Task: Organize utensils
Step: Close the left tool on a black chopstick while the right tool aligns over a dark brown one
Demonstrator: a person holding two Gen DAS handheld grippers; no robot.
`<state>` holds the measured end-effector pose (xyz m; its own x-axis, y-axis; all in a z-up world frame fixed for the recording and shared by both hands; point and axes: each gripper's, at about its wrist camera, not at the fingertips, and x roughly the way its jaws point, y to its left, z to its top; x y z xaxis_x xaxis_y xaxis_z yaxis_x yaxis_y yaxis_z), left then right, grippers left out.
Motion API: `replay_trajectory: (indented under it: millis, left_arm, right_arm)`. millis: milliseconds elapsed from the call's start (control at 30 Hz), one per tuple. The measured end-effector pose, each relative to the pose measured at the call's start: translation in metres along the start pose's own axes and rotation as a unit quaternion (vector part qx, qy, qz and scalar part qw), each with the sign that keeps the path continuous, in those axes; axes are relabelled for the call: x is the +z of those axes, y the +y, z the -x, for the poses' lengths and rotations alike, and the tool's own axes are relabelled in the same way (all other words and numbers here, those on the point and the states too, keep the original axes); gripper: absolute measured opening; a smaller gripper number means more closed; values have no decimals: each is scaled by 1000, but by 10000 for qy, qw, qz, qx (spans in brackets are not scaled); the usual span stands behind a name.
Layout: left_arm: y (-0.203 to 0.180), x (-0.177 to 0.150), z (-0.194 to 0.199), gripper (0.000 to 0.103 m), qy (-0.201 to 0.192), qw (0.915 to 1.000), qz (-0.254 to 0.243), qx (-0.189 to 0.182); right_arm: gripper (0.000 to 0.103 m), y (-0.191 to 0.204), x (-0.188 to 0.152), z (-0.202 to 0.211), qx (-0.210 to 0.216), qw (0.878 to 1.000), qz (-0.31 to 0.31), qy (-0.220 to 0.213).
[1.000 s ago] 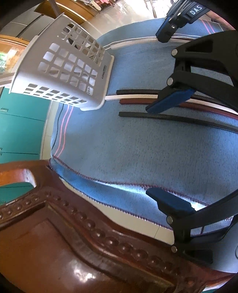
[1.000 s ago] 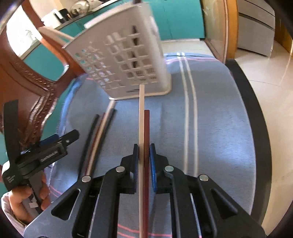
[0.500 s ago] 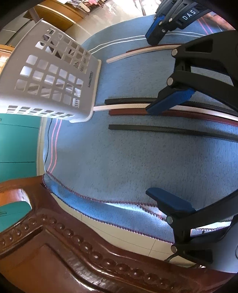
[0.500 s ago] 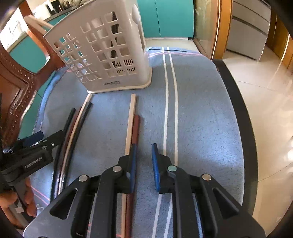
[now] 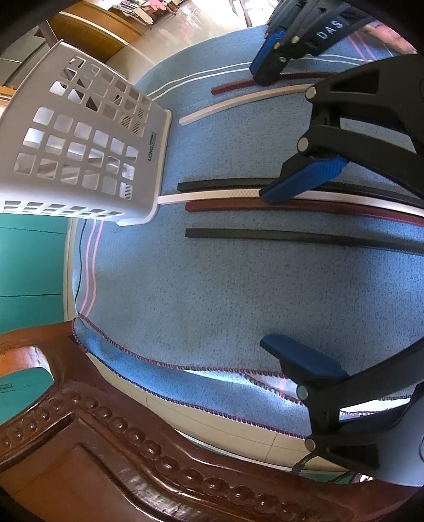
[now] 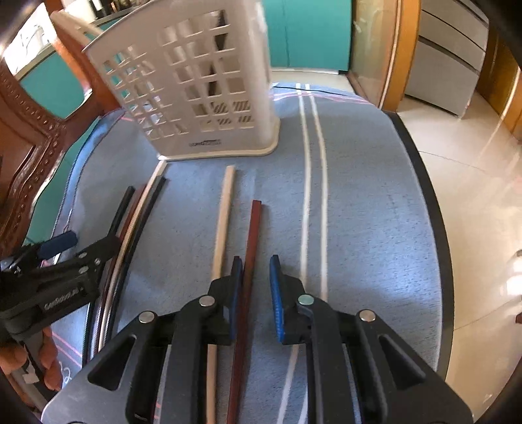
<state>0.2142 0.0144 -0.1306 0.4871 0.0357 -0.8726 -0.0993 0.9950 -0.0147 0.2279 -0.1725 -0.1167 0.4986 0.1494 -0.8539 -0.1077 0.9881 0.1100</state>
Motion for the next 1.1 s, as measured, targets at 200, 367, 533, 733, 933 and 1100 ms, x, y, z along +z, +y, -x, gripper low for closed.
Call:
replay_trajectory:
  millis: [200,367,533,733,933,1100]
  left_arm:
    - [9,5,-2,84,-1,10000,97,-8]
    - [10,11,-7,69,-14,9999,89,-74]
    - [-1,23,-20,67,-150,9996,-182,146]
    - [-19,26,-20,66,-464,9944,-719,625]
    - [-26,24,-18,57,-497,9924,-917,648]
    - [-18,23,-15,57,-321,9960,-720,423]
  right_arm:
    - [12,-4,0,0,-71,10000,11,-26]
    - [13,-4,1,0,-44,10000,-26,-26]
    - [14,-2,1,0,-52,10000,12,-40]
    - [16,-1,-1,1,-40,10000,65,-63]
    - [21,3,-2,0,-42,9999,110,-92]
    - [23,5,-2,0,-66,9998,143,-119]
